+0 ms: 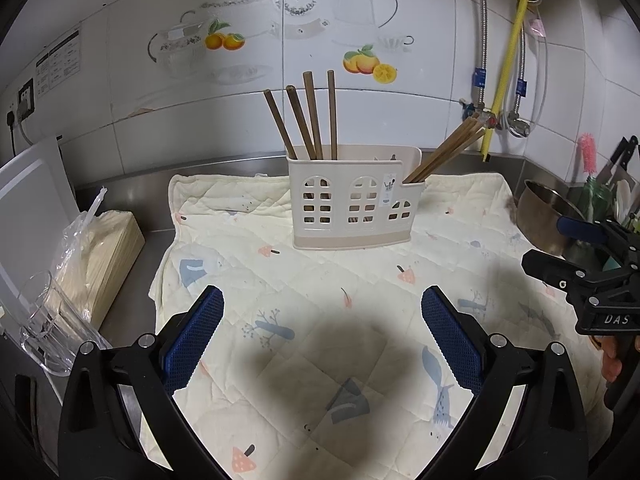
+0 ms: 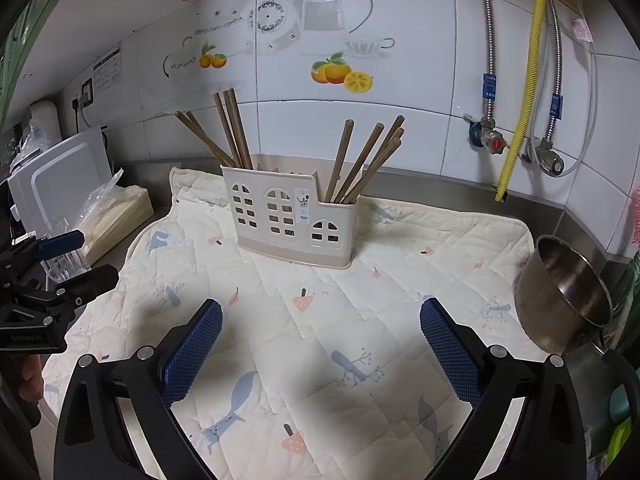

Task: Organize utensils

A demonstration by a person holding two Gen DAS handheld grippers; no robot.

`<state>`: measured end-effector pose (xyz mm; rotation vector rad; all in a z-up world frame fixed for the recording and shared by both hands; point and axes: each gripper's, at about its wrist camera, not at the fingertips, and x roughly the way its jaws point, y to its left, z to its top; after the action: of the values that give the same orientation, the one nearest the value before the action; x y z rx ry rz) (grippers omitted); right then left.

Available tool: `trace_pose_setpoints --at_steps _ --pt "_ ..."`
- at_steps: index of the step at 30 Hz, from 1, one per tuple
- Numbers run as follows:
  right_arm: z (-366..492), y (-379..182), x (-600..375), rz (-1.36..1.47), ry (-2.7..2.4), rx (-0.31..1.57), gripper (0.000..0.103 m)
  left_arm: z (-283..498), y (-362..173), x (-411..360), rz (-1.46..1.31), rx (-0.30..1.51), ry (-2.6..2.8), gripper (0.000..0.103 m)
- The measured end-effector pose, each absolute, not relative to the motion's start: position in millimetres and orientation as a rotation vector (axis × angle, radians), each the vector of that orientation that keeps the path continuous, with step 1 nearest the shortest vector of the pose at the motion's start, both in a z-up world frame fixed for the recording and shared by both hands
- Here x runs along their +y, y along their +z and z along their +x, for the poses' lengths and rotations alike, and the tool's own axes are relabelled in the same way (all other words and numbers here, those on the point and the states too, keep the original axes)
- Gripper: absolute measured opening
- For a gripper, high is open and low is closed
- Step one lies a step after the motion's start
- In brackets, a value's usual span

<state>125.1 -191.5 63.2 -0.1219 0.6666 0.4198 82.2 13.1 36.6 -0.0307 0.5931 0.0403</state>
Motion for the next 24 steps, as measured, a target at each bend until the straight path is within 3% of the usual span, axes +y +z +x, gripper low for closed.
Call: trace_pose_setpoints --at_steps 24 --pt "122.9 61.0 -187.1 -0.127 0.432 0.67 0.096 83.0 35.6 11.2 -0.021 0.599 0.036 0.098"
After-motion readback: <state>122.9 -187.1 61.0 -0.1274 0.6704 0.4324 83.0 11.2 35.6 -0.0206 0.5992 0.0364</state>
